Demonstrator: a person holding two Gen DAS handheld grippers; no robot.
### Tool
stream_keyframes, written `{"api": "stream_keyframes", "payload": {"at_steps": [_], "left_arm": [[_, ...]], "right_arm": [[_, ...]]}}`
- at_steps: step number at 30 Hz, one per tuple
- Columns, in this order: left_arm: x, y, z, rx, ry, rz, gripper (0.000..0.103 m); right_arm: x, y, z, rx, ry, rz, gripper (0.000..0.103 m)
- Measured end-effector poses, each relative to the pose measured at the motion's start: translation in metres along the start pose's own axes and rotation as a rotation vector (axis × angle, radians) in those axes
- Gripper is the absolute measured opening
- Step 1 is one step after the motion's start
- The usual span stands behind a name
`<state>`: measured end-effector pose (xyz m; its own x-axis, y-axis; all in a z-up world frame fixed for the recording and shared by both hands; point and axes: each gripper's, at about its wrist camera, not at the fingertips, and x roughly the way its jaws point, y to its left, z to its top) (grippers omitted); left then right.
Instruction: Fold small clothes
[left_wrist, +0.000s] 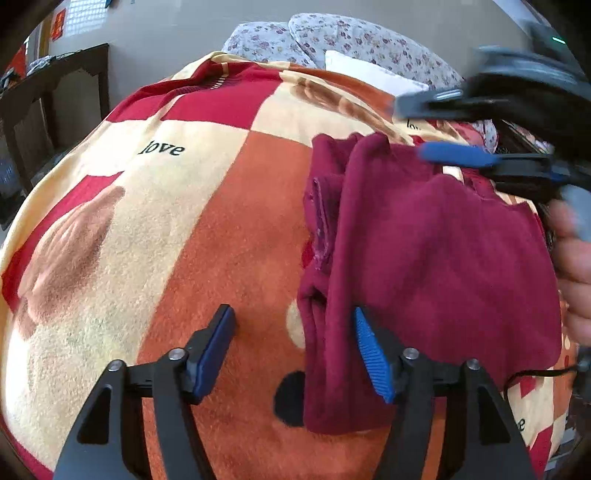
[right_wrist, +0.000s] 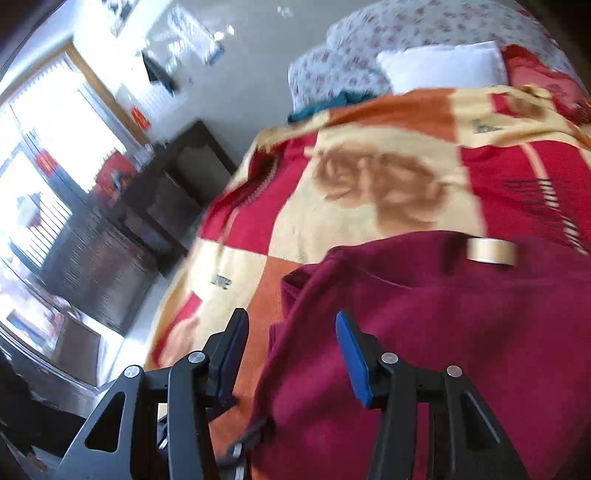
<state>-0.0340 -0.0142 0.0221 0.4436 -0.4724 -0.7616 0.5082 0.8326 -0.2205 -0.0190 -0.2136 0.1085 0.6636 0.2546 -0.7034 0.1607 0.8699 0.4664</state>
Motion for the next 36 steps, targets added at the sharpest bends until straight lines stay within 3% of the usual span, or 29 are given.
{"api": "stream_keyframes", "payload": {"at_steps": [4, 6, 7, 8, 14, 19, 22, 24, 26, 27, 30, 31, 32, 33, 36], "left_arm": [[0.003, 0.006, -0.001, -0.006, -0.021, -0.018, 0.072], [0.004, 0.006, -0.002, -0.001, -0.029, -0.024, 0.072], [0.004, 0.007, -0.002, 0.001, -0.032, -0.028, 0.072], [0.003, 0.007, -0.002, 0.000, -0.033, -0.032, 0.072], [0.003, 0.016, -0.001, -0.038, -0.040, -0.082, 0.075], [0.006, 0.013, -0.001, -0.037, -0.039, -0.073, 0.078], [0.008, 0.013, -0.001, -0.034, -0.036, -0.074, 0.080], [0.008, 0.013, 0.000, -0.030, -0.036, -0.073, 0.081], [0.008, 0.012, -0.001, -0.026, -0.037, -0.071, 0.081], [0.008, 0.013, -0.001, -0.026, -0.037, -0.072, 0.081], [0.009, 0.013, -0.001, -0.023, -0.036, -0.072, 0.083], [0.009, 0.012, -0.001, -0.021, -0.036, -0.071, 0.083], [0.008, 0.012, -0.002, -0.020, -0.036, -0.070, 0.084], [0.009, 0.012, -0.002, -0.019, -0.036, -0.070, 0.085], [0.009, 0.011, -0.001, -0.017, -0.036, -0.069, 0.086]], "right_arm": [[0.043, 0.000, 0.010, 0.008, 0.045, -0.098, 0.053], [0.059, -0.004, 0.015, 0.006, 0.064, -0.153, 0.031], [0.063, -0.008, 0.014, 0.005, 0.079, -0.157, 0.011], [0.067, -0.010, 0.014, 0.008, 0.091, -0.156, 0.009], [0.049, 0.015, 0.018, -0.088, -0.018, -0.124, 0.007], [0.087, 0.018, 0.016, -0.135, 0.036, -0.172, 0.008], [0.085, 0.010, 0.011, -0.094, 0.031, -0.125, 0.012], [0.061, 0.004, 0.010, -0.060, 0.023, -0.046, 0.028], [0.035, 0.003, 0.004, -0.067, 0.000, -0.039, 0.055], [0.020, 0.002, -0.001, -0.083, -0.018, -0.051, 0.055], [-0.012, -0.010, -0.016, -0.138, -0.025, -0.149, 0.055], [-0.018, -0.017, -0.021, -0.143, -0.021, -0.188, 0.045], [-0.021, -0.023, -0.023, -0.145, -0.019, -0.207, 0.023], [-0.023, -0.032, -0.025, -0.138, -0.020, -0.238, 0.017], [-0.016, -0.063, -0.022, -0.054, -0.015, -0.292, 0.015]]}}
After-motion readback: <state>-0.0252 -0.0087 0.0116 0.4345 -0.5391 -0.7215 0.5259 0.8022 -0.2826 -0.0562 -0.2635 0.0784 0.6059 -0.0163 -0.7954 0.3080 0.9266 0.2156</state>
